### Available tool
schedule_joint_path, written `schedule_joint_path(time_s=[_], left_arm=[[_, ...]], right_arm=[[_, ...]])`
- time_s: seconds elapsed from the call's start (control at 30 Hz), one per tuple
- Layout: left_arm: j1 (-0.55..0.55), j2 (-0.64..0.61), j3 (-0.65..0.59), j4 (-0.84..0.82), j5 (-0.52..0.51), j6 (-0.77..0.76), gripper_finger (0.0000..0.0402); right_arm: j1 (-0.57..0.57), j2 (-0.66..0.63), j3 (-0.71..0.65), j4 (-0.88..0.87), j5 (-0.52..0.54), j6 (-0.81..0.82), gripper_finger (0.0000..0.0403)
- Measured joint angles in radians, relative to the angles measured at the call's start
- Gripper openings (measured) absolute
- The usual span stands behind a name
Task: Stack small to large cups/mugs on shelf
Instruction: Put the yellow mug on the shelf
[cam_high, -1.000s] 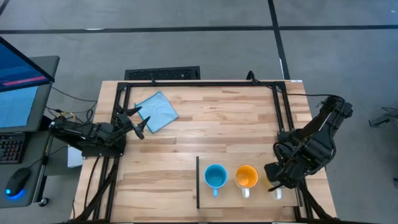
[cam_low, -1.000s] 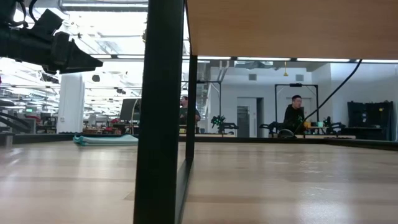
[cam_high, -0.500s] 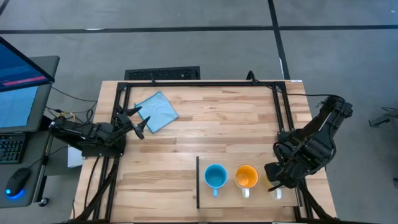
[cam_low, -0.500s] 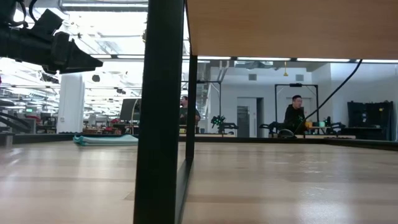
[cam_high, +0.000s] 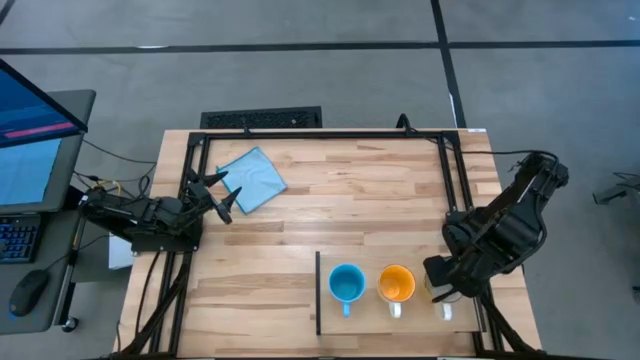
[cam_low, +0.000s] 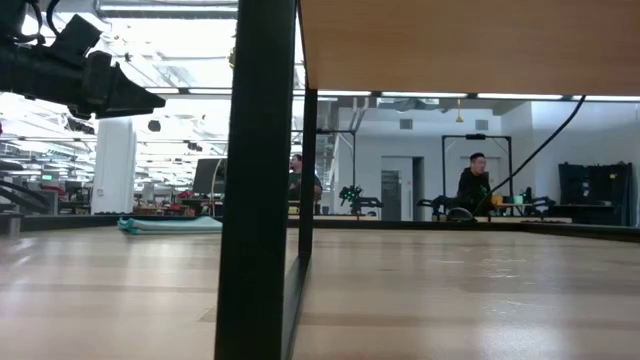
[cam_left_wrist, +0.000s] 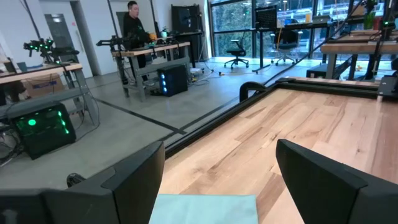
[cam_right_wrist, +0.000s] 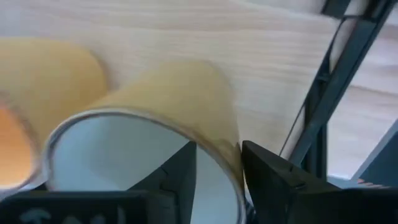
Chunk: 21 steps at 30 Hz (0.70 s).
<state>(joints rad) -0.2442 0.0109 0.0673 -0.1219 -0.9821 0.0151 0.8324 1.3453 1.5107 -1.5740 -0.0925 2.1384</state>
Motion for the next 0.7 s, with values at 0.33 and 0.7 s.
schedule_joint_path(time_s=[0.33, 0.7], left_arm=[[0.0, 0.0, 0.0, 0.0, 0.0, 0.0, 0.0302], [0.0, 0.0, 0.0, 0.0, 0.005, -0.007, 0.0302]], right_arm=[[-0.004, -0.001, 0.041, 0.003, 0.001, 0.016, 0.015], [0.006, 0.0, 0.041, 0.003, 0.008, 0.052, 0.0148]])
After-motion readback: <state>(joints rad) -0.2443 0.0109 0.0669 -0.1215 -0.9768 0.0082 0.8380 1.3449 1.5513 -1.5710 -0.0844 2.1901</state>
